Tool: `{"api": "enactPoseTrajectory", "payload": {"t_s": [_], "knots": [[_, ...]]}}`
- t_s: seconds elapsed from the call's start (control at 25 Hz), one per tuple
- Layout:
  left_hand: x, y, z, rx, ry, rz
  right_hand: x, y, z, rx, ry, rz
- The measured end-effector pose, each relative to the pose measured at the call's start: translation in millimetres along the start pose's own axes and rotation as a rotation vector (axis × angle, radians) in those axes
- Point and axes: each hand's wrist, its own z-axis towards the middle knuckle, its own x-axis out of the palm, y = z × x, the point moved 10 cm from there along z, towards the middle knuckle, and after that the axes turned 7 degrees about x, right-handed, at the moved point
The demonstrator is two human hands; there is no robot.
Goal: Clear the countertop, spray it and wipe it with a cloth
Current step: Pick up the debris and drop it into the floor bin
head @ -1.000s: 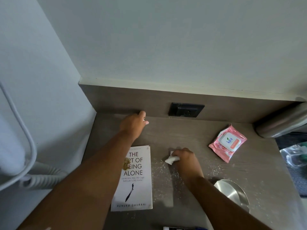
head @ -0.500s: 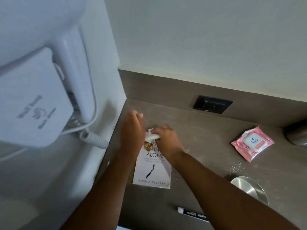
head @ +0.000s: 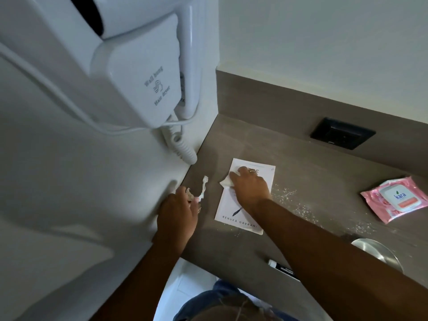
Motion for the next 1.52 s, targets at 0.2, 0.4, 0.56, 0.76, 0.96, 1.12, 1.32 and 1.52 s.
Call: {"api": "enactPoseTrajectory", "payload": {"t_s": [0.2, 0.4, 0.56, 0.76, 0.96, 1.12, 1.32, 1.52], "knots": [[28, -4, 1, 0.119, 0.074, 0.206, -1, -6, -4, 0.032, -0.004, 0.069], [33, -19, 7, 0.250, 0.018, 0.256, -2, -11, -12, 0.019, -0.037, 0.096], [34, -18, 16, 0.275, 0.046, 0.203, -4, -25, -27, 0.051, -0.068, 0.166], [22, -20, 0, 0.248, 0.060, 0.175, -24, -57, -72, 0.131, -0.186, 0.608], [0, -81, -76, 0.268, -0.064, 0.080, -41, -85, -161, 0.050, -0.275, 0.762], [0, -186, -181, 0.370, -0.186, 0.038, -32, -125, -278, -0.110, -0.269, 0.625], [58, -291, -301, 0.406, -0.003, -0.138, 6, -245, -430, 0.051, -0.350, 0.667], [163, -381, -404, 0.630, 0.336, -0.177, 104, -349, -545, 0.307, -0.288, 0.698]]}}
